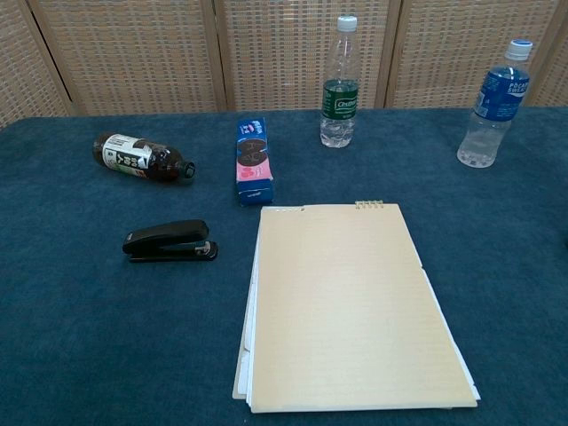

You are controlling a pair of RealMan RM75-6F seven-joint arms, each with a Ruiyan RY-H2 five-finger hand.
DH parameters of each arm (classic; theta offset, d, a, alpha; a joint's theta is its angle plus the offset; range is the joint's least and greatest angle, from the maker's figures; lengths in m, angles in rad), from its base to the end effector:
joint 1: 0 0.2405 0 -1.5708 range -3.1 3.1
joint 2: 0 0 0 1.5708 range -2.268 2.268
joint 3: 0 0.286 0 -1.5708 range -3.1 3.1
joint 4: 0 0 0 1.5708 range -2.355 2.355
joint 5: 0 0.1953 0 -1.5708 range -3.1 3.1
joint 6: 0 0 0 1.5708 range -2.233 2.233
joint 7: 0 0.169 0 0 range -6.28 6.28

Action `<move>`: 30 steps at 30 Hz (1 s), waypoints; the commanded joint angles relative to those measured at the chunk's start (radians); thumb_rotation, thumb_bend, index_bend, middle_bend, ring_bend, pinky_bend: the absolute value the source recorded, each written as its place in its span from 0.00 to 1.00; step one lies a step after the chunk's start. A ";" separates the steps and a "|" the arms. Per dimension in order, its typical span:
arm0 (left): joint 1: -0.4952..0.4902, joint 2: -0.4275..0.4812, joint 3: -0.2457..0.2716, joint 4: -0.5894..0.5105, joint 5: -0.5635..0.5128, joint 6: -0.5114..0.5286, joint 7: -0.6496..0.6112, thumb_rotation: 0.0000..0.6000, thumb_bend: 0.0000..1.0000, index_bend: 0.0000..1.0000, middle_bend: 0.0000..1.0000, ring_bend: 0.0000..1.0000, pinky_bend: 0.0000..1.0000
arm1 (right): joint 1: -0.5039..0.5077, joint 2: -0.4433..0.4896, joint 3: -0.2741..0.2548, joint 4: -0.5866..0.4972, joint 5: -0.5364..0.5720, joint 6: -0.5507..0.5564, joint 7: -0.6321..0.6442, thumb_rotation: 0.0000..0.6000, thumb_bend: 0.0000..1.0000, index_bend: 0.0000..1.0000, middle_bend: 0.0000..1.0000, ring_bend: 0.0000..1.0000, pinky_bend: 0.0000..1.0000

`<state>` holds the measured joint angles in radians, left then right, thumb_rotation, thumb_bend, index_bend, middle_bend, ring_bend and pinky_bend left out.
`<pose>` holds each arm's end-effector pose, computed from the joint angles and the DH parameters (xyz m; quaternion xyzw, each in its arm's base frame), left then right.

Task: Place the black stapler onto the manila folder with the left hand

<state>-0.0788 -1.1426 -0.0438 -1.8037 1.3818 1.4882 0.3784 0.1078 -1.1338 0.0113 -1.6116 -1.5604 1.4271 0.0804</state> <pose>-0.3140 0.1998 0.1669 -0.6022 -0.3743 -0.3080 0.6343 -0.3244 -0.2058 0.1614 0.6160 -0.4237 0.4018 0.5288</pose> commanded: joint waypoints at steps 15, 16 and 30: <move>-0.006 0.000 -0.002 0.004 -0.001 -0.010 -0.012 1.00 0.01 0.00 0.00 0.00 0.00 | 0.002 -0.006 0.001 0.004 0.007 -0.008 -0.002 1.00 0.15 0.06 0.00 0.00 0.00; -0.006 0.000 -0.003 0.006 -0.002 -0.011 -0.014 1.00 0.01 0.00 0.00 0.00 0.00 | 0.002 -0.006 0.001 0.004 0.009 -0.009 -0.004 1.00 0.15 0.06 0.00 0.00 0.00; -0.015 0.002 -0.006 0.000 -0.007 -0.022 -0.005 1.00 0.02 0.00 0.00 0.00 0.00 | 0.001 -0.007 -0.001 0.003 0.002 -0.004 -0.008 1.00 0.15 0.06 0.00 0.00 0.00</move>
<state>-0.0934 -1.1410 -0.0491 -1.8040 1.3754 1.4670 0.3725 0.1086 -1.1405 0.0097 -1.6089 -1.5584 1.4229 0.0726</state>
